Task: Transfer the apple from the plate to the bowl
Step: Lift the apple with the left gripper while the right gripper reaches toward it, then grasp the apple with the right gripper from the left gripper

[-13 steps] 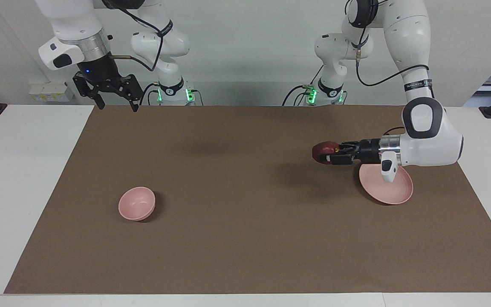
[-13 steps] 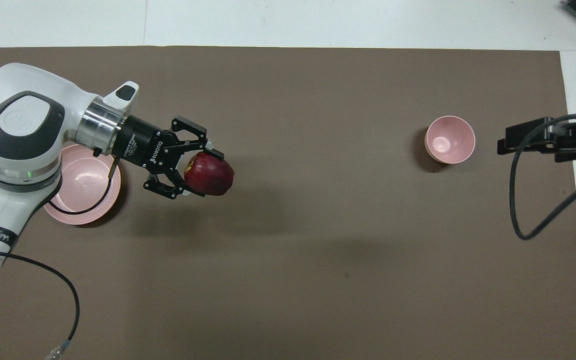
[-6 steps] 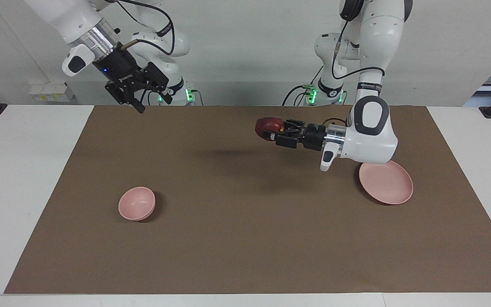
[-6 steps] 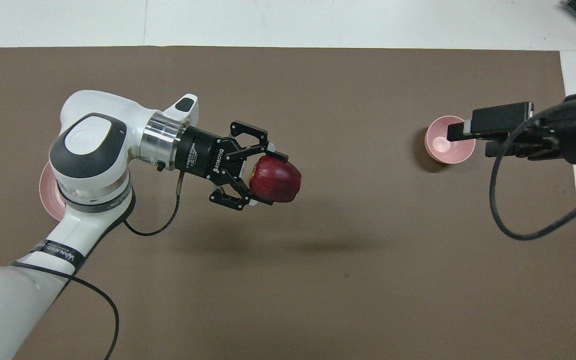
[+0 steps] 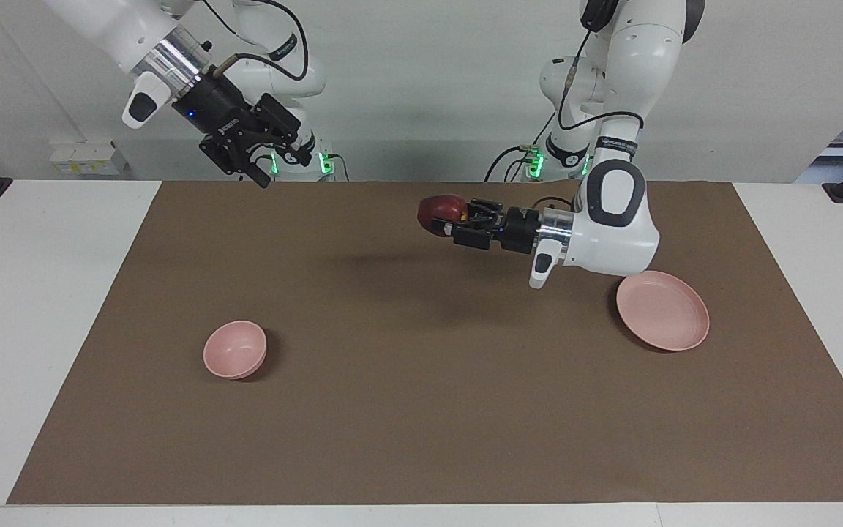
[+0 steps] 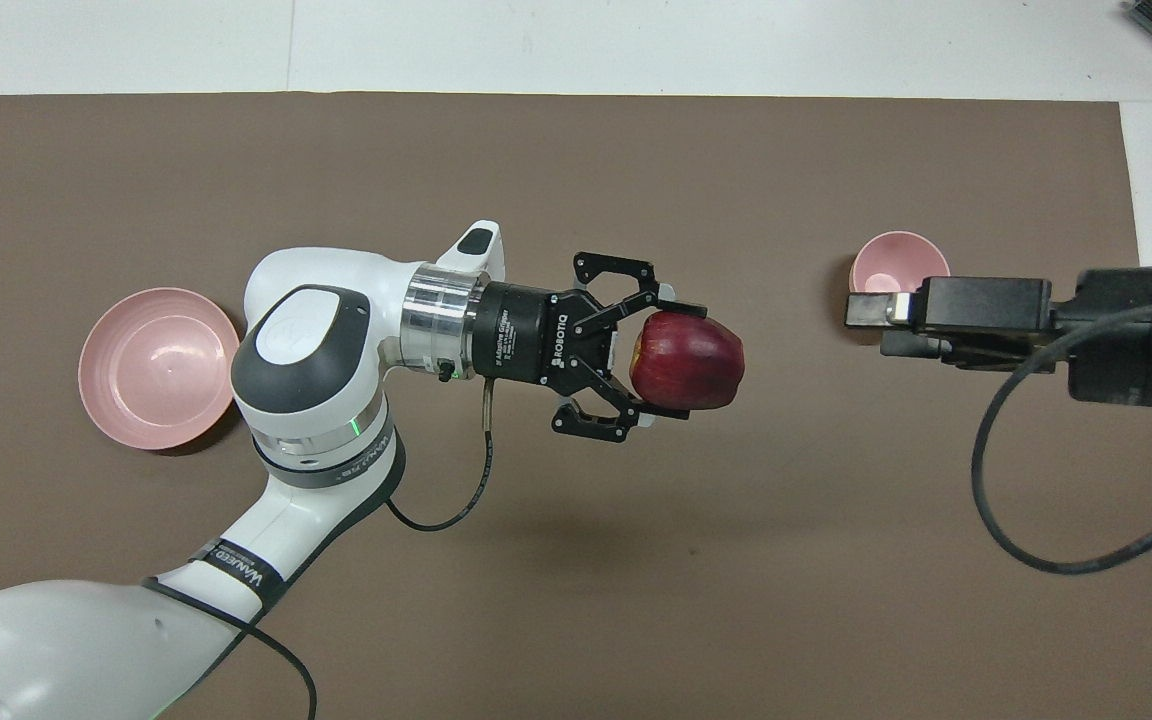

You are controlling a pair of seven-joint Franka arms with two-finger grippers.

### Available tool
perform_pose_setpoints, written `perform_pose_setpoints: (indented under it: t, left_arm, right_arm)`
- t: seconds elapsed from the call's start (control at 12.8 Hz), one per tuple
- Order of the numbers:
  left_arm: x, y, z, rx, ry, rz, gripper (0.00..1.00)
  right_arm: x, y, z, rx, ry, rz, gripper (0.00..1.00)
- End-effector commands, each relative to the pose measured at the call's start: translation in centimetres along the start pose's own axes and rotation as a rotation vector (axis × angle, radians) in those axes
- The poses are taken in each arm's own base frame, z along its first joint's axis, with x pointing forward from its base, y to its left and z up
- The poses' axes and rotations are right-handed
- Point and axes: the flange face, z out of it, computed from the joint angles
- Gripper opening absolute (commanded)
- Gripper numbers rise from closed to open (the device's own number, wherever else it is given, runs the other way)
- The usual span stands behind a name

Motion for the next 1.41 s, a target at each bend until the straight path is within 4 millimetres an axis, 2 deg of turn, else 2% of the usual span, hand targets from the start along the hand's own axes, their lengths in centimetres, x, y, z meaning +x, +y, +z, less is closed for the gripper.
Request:
perform_pose_setpoints:
  t: [0.0,0.08,0.24,0.31,0.47,0.63,0.71,0.86,0.94,1.33]
  left_arm:
    - [-1.4,-0.6,1.1,-0.069,-0.041,-0.043,0.0]
    - [-1.7,-0.9,2.3,-0.087,-0.064,-0.055,0.0]
    - [-1.9,-1.3,4.2,-0.102,-0.055,-0.067,0.0]
    - [-1.9,-1.6,5.1,-0.109,-0.04,-0.073,0.0]
    - [-1.7,-2.2,6.3,-0.113,-0.021,-0.082,0.0]
    - [-2.0,-2.4,7.2,-0.131,-0.04,-0.095,0.0]
    - [-2.0,-2.3,7.2,-0.133,-0.042,-0.096,0.0]
    - [-2.1,-2.3,7.4,-0.135,-0.052,-0.099,0.0]
    - [-2.1,-2.4,7.5,-0.132,-0.055,-0.099,0.0]
    - [-2.7,-2.3,7.8,-0.131,-0.054,-0.089,0.0]
  right_arm:
    - [-1.6,4.3,0.3,0.093,0.029,-0.025,1.0]
    - [-1.8,5.0,0.7,0.124,0.031,-0.014,1.0]
    - [-2.6,4.8,1.3,0.149,0.058,0.002,1.0]
    - [-3.1,4.1,1.7,0.213,0.068,0.017,1.0]
    - [-3.6,3.3,1.7,0.271,0.083,0.03,1.0]
    - [-4.4,3.4,1.9,0.289,0.085,0.033,1.0]
    - [-4.4,3.7,2.0,0.286,0.088,0.031,1.0]
    - [-3.8,5.9,3.2,0.261,0.101,-0.003,1.0]
    - [-3.8,6.3,3.4,0.255,0.105,-0.001,1.0]
    - [-4.1,5.9,4.5,0.252,0.088,0.002,1.0]
